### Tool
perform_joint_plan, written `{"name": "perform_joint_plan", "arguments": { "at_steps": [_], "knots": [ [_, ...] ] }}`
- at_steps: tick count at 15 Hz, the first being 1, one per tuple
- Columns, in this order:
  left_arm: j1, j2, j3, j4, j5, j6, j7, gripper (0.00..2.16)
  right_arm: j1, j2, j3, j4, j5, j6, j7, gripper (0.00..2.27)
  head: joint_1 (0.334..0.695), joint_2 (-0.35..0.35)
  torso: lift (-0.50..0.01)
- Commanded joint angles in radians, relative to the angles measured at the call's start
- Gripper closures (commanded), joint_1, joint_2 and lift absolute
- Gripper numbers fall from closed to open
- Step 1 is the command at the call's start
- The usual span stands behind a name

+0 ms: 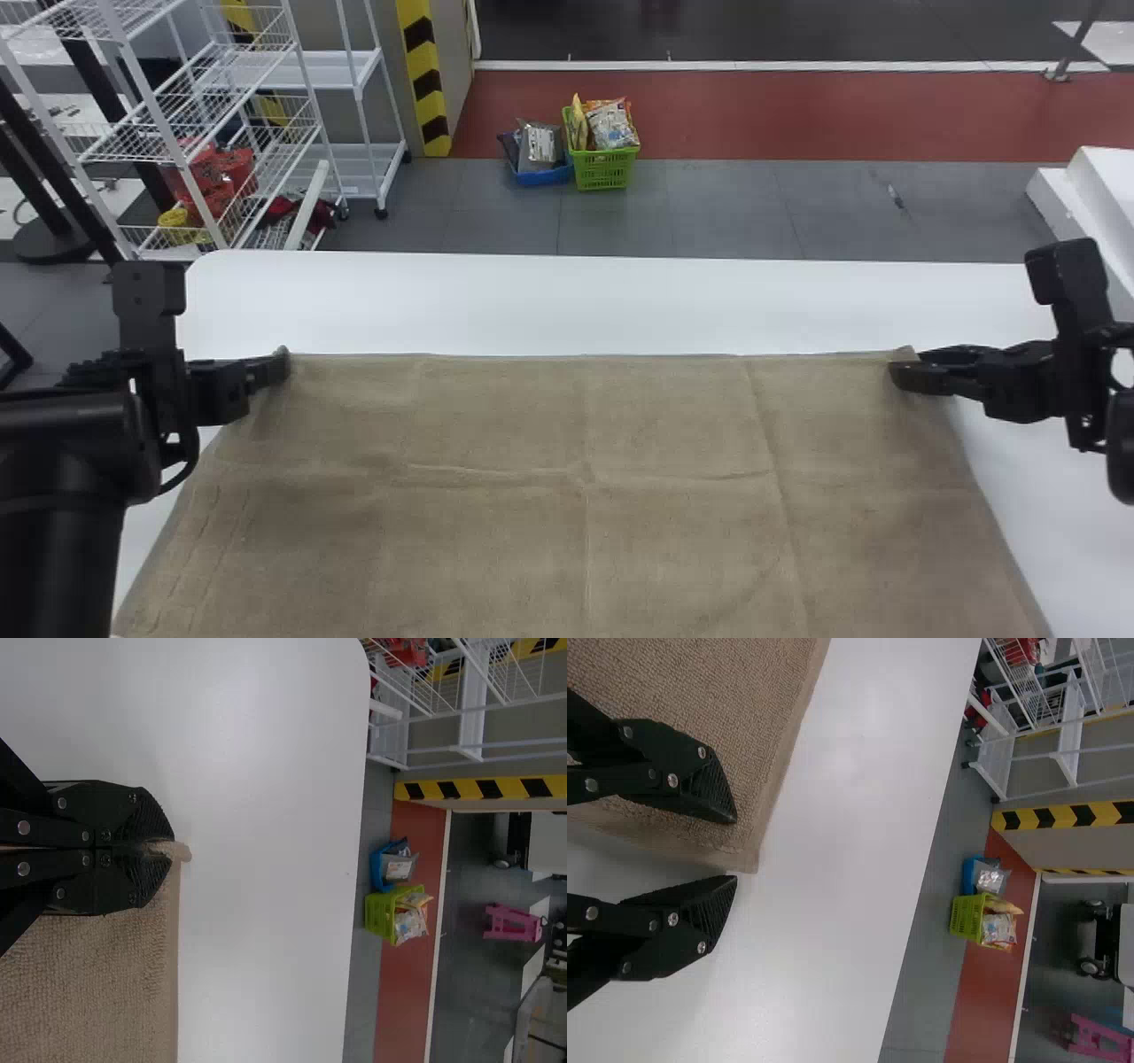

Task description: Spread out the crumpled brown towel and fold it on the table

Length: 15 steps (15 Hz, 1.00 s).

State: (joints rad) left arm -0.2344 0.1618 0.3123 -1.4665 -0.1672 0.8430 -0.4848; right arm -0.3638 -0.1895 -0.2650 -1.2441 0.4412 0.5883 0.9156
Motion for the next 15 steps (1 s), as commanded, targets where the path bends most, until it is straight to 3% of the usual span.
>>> {"name": "perform_joint_plan", "arguments": {
  "at_steps": [1,2,15],
  "knots": [
    [0.001,0.001,0.002,0.000,0.000,0.000,0.000,1.18,0.000,-0.001,-0.002,0.000,-0.001,0.003,0.008,1.36,0.695,0.046,-0.127],
    [0.001,0.001,0.004,0.000,0.000,0.000,0.000,1.18,0.003,-0.001,-0.006,0.000,-0.004,0.000,0.011,1.44,0.695,0.047,-0.127],
    [0.082,-0.010,0.033,-0.175,0.064,0.025,-0.008,1.19,0.137,-0.002,-0.123,-0.182,-0.070,-0.110,0.094,1.44,0.695,0.025,-0.127]
  ]
}}
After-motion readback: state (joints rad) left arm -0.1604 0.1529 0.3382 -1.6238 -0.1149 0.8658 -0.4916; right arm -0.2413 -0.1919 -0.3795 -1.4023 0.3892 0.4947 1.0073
